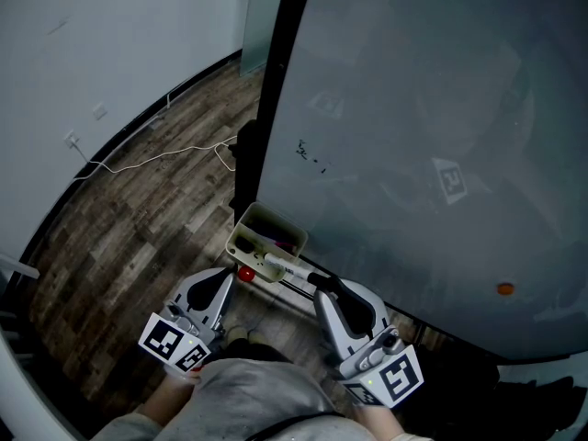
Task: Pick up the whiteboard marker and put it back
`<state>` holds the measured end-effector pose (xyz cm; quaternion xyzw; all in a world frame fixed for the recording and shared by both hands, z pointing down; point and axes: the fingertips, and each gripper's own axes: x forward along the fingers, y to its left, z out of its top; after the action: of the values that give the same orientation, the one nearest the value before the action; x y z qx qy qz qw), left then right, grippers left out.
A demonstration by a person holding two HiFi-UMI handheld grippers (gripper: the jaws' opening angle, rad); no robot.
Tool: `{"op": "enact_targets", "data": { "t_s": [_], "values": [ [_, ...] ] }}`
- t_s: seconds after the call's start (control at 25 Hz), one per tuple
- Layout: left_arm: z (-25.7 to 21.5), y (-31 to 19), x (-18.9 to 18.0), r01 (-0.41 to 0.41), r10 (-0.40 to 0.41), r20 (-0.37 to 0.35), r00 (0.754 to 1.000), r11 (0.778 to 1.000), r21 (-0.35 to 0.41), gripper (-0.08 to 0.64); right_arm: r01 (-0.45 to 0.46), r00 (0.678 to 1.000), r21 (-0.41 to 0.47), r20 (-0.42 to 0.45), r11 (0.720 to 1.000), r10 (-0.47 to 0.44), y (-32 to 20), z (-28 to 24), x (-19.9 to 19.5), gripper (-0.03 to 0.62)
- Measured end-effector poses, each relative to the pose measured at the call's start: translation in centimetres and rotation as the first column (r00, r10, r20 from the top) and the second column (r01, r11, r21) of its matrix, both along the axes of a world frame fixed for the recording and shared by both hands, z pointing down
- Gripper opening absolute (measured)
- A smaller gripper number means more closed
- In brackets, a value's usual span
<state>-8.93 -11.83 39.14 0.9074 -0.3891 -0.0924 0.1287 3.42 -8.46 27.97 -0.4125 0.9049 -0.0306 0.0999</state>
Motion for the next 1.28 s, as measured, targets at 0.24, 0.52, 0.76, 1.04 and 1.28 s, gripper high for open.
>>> {"op": "enact_targets", "data": {
  "t_s": [0.24,0.52,0.76,1.04,1.28],
  "values": [
    [0.1,0.0,-0.1,0.000,0.000,-0.013,1.000,1.000,-0.006,0.015,-0.001,1.000,-0.006,0.002,1.000,0.001,-0.1,0.2,0.0,0.077],
    [0.1,0.0,-0.1,0.005,-0.005,-0.015,1.000,1.000,-0.008,0.015,-0.002,1.000,-0.010,0.005,1.000,0.002,0.0,0.3,0.1,0.077],
    [0.3,0.2,-0.3,0.006,-0.006,-0.012,1.000,1.000,-0.020,0.015,-0.001,1.000,-0.021,0.005,1.000,0.001,-0.1,0.6,0.0,0.077],
    [1.2,-0.1,-0.7,0.008,-0.009,-0.006,1.000,0.999,-0.041,0.015,-0.001,1.000,-0.050,0.006,0.999,0.001,-0.8,1.9,-0.3,0.077],
    [1.9,-0.5,-1.1,0.014,-0.014,-0.002,1.000,0.998,-0.053,0.015,0.004,1.000,-0.074,0.002,0.997,-0.004,-1.4,3.1,-0.6,0.077]
  ]
}}
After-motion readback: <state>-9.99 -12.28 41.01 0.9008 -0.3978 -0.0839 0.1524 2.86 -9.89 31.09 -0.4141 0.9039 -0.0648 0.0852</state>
